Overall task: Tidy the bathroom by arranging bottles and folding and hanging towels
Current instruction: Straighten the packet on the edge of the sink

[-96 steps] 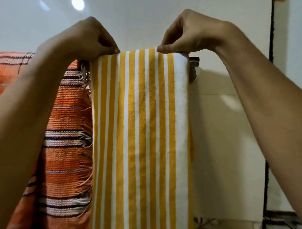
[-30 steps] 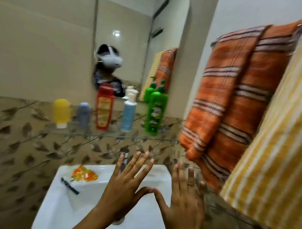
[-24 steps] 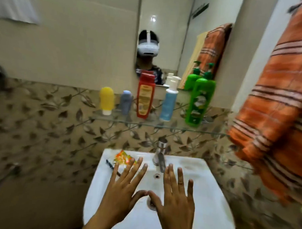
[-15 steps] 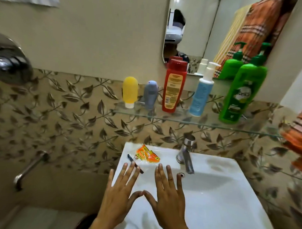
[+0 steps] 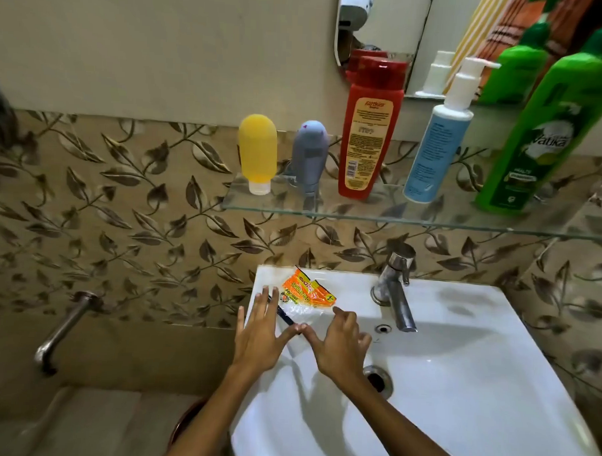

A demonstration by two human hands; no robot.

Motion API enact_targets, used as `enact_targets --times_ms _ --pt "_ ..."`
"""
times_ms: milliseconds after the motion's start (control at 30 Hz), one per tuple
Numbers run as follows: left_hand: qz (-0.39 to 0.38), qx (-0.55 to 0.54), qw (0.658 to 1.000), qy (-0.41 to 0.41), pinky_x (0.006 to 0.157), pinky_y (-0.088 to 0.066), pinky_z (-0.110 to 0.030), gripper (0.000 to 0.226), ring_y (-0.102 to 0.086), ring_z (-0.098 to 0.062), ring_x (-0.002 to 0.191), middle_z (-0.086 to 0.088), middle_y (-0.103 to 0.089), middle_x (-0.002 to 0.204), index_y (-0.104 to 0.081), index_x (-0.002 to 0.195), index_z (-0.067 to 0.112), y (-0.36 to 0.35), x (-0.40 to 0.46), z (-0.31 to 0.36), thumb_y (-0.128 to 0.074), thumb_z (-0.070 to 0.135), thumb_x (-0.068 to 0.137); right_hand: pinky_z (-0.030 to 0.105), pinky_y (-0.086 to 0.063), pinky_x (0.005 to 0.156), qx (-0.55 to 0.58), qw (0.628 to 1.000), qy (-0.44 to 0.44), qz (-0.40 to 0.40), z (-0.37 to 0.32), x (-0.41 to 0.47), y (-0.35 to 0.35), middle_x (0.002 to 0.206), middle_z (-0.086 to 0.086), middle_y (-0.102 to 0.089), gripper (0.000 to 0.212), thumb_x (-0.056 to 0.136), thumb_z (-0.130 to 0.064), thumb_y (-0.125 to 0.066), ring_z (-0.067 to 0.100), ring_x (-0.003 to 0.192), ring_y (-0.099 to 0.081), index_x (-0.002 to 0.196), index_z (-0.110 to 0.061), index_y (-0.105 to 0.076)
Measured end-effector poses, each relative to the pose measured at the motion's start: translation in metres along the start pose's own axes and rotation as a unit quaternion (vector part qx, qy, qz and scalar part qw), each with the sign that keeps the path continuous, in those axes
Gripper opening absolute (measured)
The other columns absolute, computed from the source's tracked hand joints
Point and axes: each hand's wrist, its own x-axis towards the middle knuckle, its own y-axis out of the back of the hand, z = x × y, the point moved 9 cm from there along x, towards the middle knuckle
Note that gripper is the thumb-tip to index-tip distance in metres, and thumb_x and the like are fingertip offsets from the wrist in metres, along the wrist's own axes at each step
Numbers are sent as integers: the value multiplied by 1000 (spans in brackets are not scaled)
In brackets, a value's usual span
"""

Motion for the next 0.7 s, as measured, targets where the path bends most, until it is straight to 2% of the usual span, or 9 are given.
enact_targets --times_ms 100,167,233,333,400,467,500,567,700 --pt "-24 -37 999 30 116 5 -46 98 3 -14 147 1 4 159 4 150 18 -8 22 -11 -38 73 80 43 -26 102 131 981 -99 -98 7 13 -25 133 9 -45 76 85 -69 -41 26 127 -42 130 -8 -42" --pt "-41 -47 997 42 115 7 -48 101 1 -15 147 0 1 160 3 150 16 -10 32 -14 -39 73 79 43 -29 99 256 943 -131 -169 2 15 -41 108 6 -55 67 84 -72 -39 23 105 -53 105 -10 -53" --pt "-49 -70 995 56 114 8 -50 101 -1 -16 147 -1 -7 159 0 150 16 -10 38 -15 -43 72 79 46 -38 96 367 900 -132 -194 -9 17 -44 85 4 -54 50 88 -62 -43 23 86 -53 84 -13 -55" --pt "-33 -106 992 67 115 5 -51 95 -19 -18 144 -3 -28 154 -9 150 14 -6 39 -13 -49 65 81 40 -47 87 429 874 -130 -190 -16 21 -42 98 18 -58 34 97 -36 -50 32 97 -58 100 -4 -61" --pt "-6 -134 988 72 115 3 -49 85 -34 -21 138 -5 -44 145 -13 149 12 -2 36 -13 -51 55 86 36 -43 80 436 876 -113 -173 -17 23 -39 93 15 -55 25 96 -32 -53 25 88 -53 88 -8 -58" --pt "30 -184 979 87 117 -9 -49 75 -43 -25 131 -9 -56 134 -22 147 10 1 29 -14 -56 43 89 40 -43 89 441 876 -107 -162 -17 23 -38 94 8 -60 18 95 -29 -54 22 92 -55 84 -15 -57" --pt "52 -232 966 103 114 -22 -47 69 -46 -28 127 -12 -59 130 -28 144 7 3 25 -16 -58 36 89 42 -43 92 446 874 -107 -159 -17 22 -37 97 8 -62 14 95 -28 -54 22 94 -57 87 -17 -58" --pt "94 -351 919 154 98 -41 -35 58 -55 -30 115 -21 -61 121 -39 137 -2 6 15 -21 -62 20 88 37 -44 83 458 870 -104 -153 -15 18 -34 99 12 -63 13 95 -25 -54 22 90 -55 94 -13 -59" --pt "148 -482 832 232 73 -49 -20 39 -61 -20 81 -25 -65 102 -54 118 -14 10 -5 -35 -64 -1 83 22 -45 64 489 854 -95 -152 -12 11 -31 98 8 -61 11 96 -18 -55 22 87 -56 100 -8 -58"
